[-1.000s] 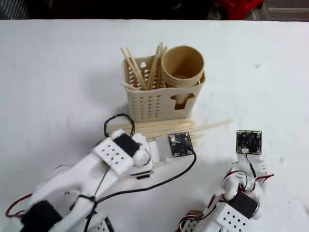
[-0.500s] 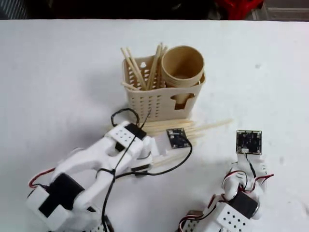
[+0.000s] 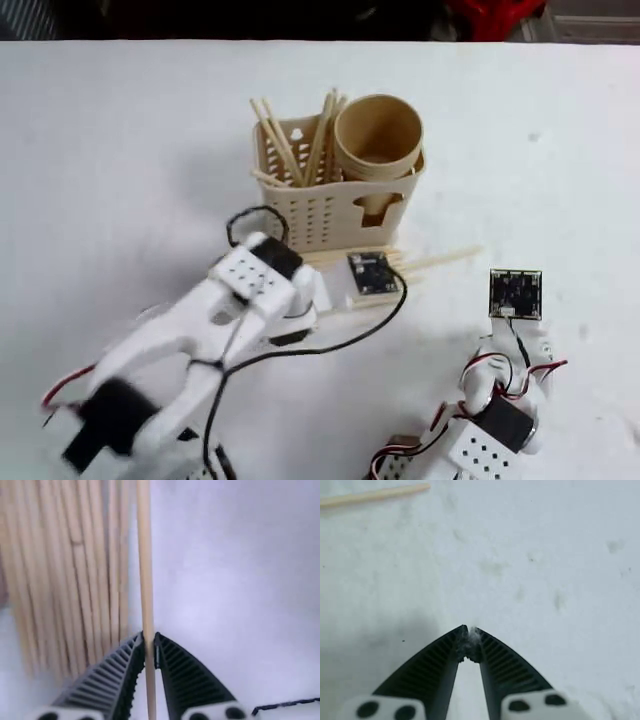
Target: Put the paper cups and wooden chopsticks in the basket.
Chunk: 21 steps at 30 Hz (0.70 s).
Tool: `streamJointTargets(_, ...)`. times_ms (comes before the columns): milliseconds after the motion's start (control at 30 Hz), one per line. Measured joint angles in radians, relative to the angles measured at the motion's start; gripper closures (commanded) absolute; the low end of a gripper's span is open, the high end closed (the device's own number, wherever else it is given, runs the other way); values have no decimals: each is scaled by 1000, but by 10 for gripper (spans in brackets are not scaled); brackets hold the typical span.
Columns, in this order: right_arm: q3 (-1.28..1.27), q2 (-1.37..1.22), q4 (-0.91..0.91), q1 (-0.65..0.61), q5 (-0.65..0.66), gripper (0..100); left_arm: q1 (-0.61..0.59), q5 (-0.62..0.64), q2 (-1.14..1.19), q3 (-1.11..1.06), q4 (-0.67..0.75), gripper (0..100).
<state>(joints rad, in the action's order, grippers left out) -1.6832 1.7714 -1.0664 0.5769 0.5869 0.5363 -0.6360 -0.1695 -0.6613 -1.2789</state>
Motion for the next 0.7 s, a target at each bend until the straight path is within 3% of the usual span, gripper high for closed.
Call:
streamJointTargets(233, 0, 0, 0, 0, 0, 981, 3, 0, -338, 180, -218, 977)
streamJointTargets(400, 0, 0, 0, 0, 0, 981, 5, 95, -519, 423, -236, 977)
streamJointTargets(533, 0, 0, 0, 0, 0, 981, 5, 212, -535, 583, -104, 977)
streamJointTargets(700, 0, 0, 0, 0, 0, 981, -15, 364, -468, 578, 222, 973)
